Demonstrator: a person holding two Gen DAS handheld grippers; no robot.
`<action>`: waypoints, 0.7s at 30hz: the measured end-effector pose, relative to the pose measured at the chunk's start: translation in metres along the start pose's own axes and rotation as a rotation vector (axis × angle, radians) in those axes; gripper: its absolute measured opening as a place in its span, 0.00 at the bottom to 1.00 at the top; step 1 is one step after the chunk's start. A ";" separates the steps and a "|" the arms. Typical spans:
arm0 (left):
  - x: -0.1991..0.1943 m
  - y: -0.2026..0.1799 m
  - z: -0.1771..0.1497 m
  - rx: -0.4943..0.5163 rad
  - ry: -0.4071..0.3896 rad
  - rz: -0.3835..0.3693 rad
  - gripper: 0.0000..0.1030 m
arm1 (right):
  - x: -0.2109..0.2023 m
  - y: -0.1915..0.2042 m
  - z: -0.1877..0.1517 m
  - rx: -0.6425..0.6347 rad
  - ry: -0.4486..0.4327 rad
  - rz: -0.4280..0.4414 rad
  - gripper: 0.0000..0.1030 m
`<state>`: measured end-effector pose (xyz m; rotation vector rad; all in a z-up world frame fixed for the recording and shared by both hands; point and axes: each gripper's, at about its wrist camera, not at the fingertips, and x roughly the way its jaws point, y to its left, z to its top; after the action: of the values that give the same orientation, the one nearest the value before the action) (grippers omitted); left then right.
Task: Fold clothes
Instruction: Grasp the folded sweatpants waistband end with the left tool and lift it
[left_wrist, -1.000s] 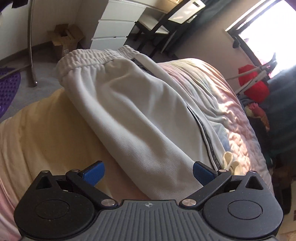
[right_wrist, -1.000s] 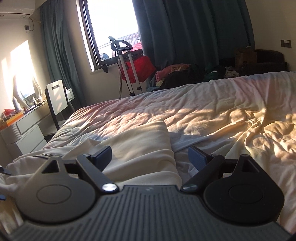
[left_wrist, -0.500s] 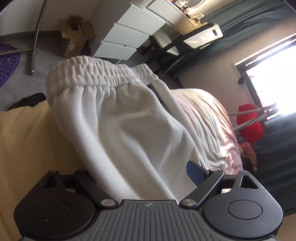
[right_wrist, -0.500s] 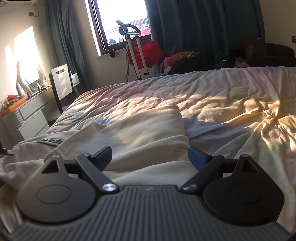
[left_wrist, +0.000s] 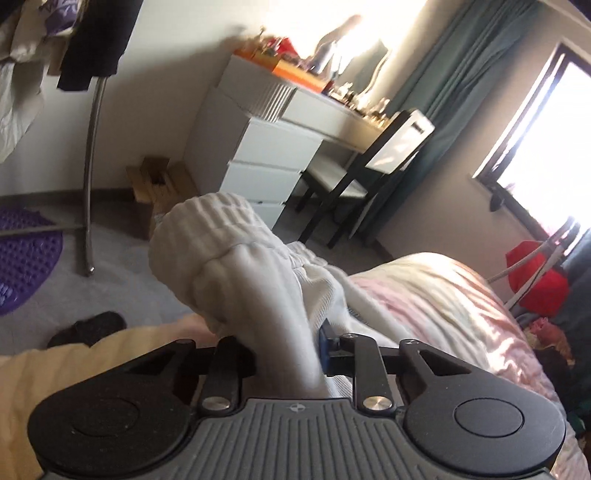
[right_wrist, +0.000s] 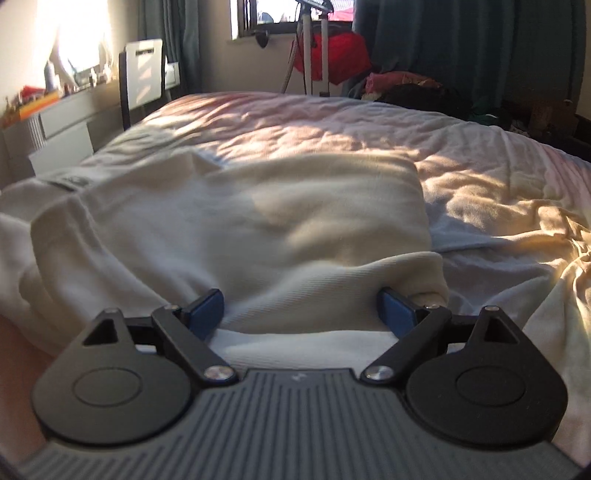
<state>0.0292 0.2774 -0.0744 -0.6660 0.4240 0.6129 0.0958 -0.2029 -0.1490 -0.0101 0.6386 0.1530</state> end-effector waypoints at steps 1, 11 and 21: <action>-0.006 -0.008 0.001 0.019 -0.025 -0.021 0.17 | 0.005 0.003 -0.001 -0.016 0.014 -0.001 0.90; -0.115 -0.118 -0.022 0.227 -0.302 -0.168 0.12 | -0.017 -0.022 0.007 0.113 -0.023 0.027 0.88; -0.210 -0.298 -0.149 0.407 -0.475 -0.413 0.11 | -0.031 -0.073 0.013 0.274 -0.078 -0.087 0.88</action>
<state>0.0398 -0.0912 0.0653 -0.1919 -0.0410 0.2613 0.0893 -0.2788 -0.1230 0.2310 0.5755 -0.0187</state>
